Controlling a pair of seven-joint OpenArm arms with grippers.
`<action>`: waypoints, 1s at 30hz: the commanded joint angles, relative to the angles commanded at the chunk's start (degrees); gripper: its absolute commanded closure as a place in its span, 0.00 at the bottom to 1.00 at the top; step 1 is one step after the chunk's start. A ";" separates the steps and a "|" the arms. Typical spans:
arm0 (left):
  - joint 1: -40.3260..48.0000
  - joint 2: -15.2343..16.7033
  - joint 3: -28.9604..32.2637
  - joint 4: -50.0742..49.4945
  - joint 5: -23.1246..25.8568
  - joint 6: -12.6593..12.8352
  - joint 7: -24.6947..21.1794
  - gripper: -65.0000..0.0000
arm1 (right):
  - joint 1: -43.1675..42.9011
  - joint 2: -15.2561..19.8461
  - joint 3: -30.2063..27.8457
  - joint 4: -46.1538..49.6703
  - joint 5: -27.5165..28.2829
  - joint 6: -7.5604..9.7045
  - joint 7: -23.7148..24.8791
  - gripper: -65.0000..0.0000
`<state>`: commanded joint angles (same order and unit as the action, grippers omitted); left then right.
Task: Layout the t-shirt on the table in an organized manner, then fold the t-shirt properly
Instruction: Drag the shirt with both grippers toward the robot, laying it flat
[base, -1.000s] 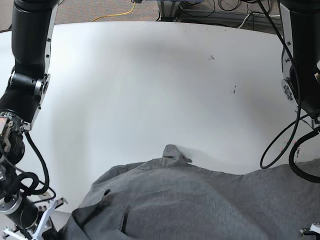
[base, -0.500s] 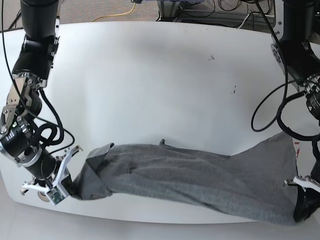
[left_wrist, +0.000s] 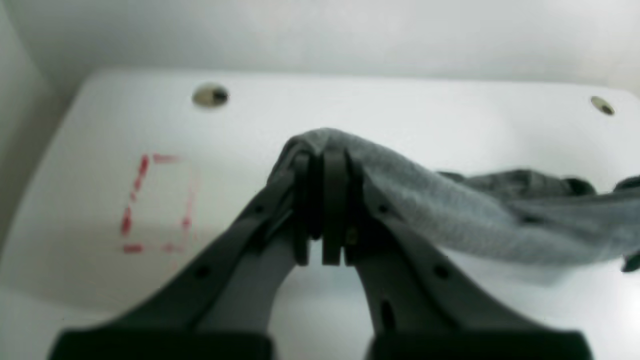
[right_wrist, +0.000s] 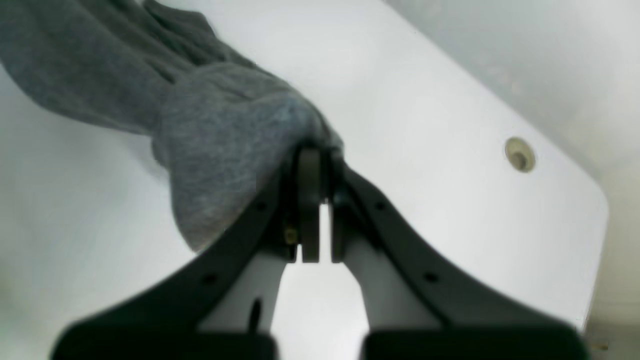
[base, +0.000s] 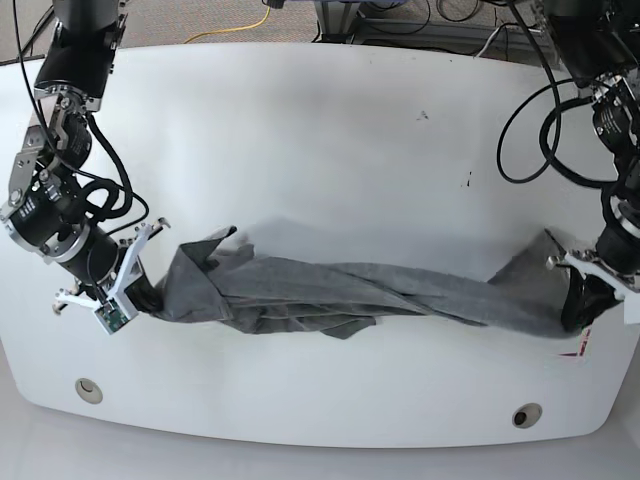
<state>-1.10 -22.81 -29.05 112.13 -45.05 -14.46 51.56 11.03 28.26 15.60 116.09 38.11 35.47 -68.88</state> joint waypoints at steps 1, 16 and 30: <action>1.93 0.00 -1.05 0.00 -0.79 0.00 0.09 0.99 | -1.05 0.00 0.97 0.00 0.62 0.00 -0.79 1.00; 20.40 0.00 -10.20 1.23 -8.18 0.00 4.92 0.99 | -20.48 -0.44 7.03 0.00 10.73 -0.26 -3.25 1.00; 33.76 0.26 -10.29 1.14 -8.26 0.00 4.84 0.99 | -31.47 -6.33 6.95 0.00 11.34 -0.53 -3.08 1.00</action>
<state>32.66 -22.55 -39.34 113.27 -53.32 -14.46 56.40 -20.44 21.93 22.55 116.09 49.45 34.95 -71.96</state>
